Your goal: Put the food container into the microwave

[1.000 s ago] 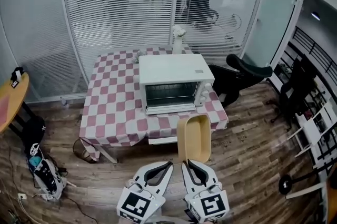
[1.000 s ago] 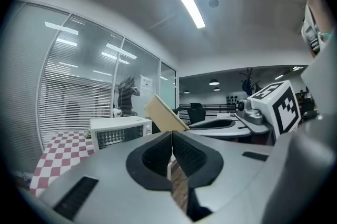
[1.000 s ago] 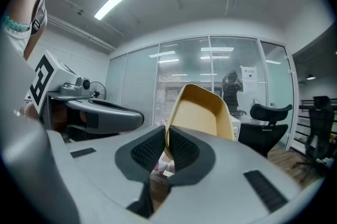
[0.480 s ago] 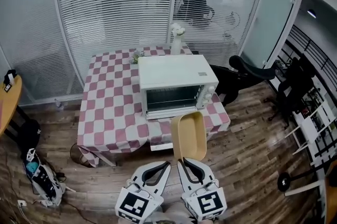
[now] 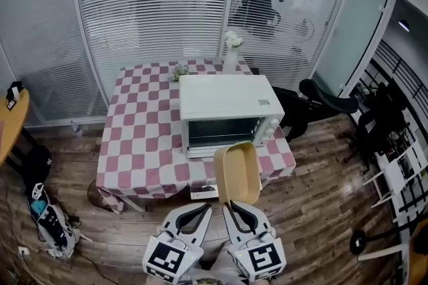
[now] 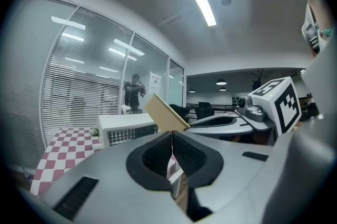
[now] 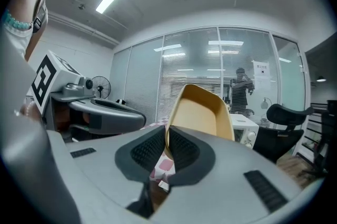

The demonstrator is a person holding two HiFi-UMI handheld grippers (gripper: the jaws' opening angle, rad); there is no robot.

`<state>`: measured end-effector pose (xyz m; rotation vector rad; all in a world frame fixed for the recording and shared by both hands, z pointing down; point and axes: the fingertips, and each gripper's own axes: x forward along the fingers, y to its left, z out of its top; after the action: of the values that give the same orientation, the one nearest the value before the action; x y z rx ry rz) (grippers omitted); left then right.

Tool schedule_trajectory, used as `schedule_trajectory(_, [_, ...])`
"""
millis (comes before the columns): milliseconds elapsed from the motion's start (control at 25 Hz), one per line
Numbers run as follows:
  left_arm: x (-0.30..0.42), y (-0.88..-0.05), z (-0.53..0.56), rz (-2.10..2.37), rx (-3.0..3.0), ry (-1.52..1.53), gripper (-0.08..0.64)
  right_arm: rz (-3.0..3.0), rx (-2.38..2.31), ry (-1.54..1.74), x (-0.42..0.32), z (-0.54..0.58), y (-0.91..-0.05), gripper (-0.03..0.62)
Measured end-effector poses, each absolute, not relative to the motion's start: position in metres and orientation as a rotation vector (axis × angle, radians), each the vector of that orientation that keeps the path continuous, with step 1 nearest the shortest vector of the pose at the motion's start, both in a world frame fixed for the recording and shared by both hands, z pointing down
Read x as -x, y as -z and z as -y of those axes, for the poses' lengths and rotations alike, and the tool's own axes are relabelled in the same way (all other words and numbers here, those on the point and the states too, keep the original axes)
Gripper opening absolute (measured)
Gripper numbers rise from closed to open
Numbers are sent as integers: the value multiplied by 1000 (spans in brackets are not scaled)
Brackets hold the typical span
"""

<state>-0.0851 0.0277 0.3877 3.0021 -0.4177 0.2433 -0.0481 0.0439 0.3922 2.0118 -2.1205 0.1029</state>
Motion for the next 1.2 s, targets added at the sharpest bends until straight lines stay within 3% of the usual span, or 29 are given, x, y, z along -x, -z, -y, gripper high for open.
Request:
schedule_trajectory(760, [-91,-365,17,664,-3004,-216,14,2299,-1873,-18,-128,7,-370,18])
schedule_trajectory(1200, [-138,-367,16,841,-2947,-193,14,2393,-1760,-16,-184,6,-377,18])
